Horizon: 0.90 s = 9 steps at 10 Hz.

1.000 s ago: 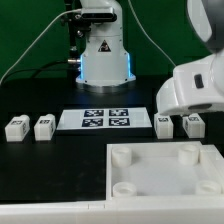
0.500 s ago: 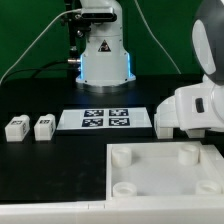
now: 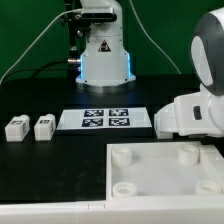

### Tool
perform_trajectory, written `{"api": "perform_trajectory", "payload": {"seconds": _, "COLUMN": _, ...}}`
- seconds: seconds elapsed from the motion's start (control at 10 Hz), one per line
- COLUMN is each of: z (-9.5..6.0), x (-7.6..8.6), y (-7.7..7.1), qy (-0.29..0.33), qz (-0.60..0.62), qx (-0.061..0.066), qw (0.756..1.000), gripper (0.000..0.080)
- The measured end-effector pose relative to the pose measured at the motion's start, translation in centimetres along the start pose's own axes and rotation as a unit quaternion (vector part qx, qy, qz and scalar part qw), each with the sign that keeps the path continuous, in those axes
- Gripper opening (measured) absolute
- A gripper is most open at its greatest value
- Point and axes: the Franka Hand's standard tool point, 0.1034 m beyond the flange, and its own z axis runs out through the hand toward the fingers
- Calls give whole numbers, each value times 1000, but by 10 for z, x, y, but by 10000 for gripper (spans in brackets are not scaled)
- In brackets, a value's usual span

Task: Assemble one leg

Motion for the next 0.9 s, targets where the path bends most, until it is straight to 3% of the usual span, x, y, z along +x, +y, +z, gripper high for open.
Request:
{"api": "perform_trajectory", "payload": {"seconds": 0.2, "z": 0, "x": 0, "y": 0, "qy": 0, "qz": 0, "qx": 0, "qw": 1000, "gripper": 649}}
{"api": "perform_trajectory", "payload": {"seconds": 0.3, "z": 0, "x": 0, "y": 0, "qy": 0, "qz": 0, "qx": 0, "qw": 1000, "gripper": 524}}
{"api": "perform_trajectory", "payload": {"seconds": 0.4, "z": 0, "x": 0, "y": 0, "qy": 0, "qz": 0, "qx": 0, "qw": 1000, "gripper": 524}}
{"api": "perform_trajectory", "payload": {"seconds": 0.5, "z": 0, "x": 0, "y": 0, "qy": 0, "qz": 0, "qx": 0, "qw": 1000, "gripper": 345}}
{"api": "perform_trajectory", "payload": {"seconds": 0.6, "z": 0, "x": 0, "y": 0, "qy": 0, "qz": -1, "qx": 0, "qw": 1000, "gripper": 345}}
{"api": "perform_trajectory", "payload": {"seconds": 0.7, "z": 0, "x": 0, "y": 0, "qy": 0, "qz": -1, "qx": 0, "qw": 1000, "gripper": 290}}
{"api": "perform_trajectory", "payload": {"seconds": 0.9, "z": 0, "x": 0, "y": 0, "qy": 0, "qz": -1, "qx": 0, "qw": 1000, "gripper": 290}}
